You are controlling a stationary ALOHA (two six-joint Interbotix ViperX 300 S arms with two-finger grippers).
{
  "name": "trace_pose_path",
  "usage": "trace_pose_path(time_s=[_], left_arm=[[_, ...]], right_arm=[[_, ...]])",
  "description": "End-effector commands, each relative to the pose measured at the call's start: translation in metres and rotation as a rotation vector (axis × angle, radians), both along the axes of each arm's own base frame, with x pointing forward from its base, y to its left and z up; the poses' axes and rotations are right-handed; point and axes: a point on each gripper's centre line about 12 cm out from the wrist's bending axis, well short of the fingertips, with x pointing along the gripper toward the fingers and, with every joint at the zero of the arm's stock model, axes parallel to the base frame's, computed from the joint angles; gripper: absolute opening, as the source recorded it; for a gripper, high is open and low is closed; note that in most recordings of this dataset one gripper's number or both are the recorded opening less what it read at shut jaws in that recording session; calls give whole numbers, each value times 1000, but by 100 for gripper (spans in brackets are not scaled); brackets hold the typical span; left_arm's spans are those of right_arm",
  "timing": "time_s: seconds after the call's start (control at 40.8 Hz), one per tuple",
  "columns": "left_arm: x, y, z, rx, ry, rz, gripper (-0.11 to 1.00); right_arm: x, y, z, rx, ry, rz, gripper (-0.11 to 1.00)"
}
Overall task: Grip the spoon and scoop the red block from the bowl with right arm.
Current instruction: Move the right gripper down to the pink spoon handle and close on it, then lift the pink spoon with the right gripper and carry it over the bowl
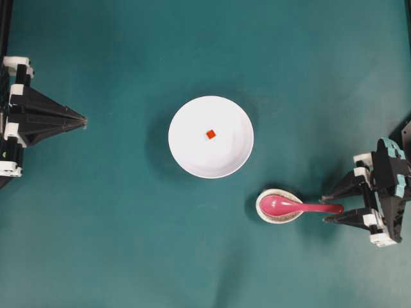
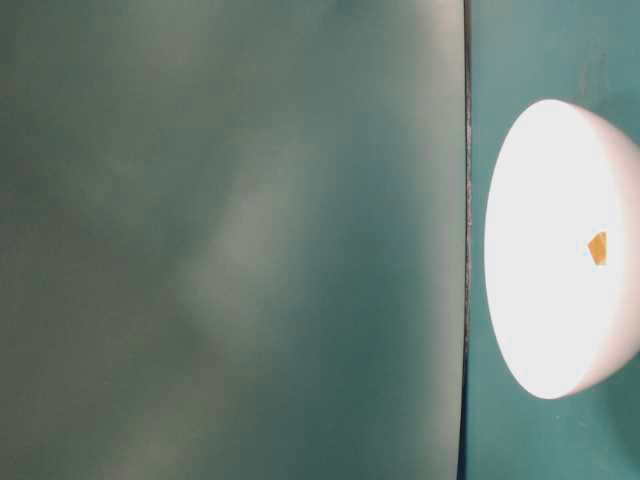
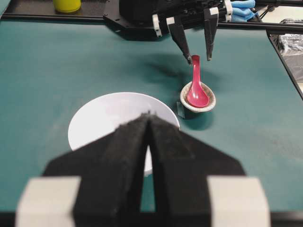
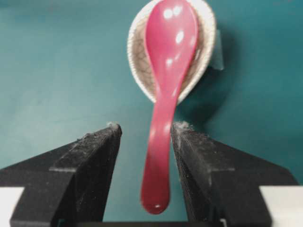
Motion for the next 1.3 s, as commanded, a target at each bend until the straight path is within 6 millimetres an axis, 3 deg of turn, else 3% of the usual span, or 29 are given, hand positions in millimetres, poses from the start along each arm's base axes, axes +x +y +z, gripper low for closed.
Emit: trace_pose_path(time_s=[0.0, 0.637, 1.053, 1.274], left_arm=[[3, 0, 8, 1, -20, -2, 0], [3, 0, 7, -49, -4, 2, 0], [3, 0, 6, -52, -2, 2, 0], [3, 0, 5, -52, 8, 2, 0]], right_arm=[[4, 0, 3, -4, -17, -6, 53], [7, 2, -20, -68, 65, -9, 53], [5, -2, -20, -76, 46, -22, 53], [5, 2, -18, -73, 40, -7, 48]])
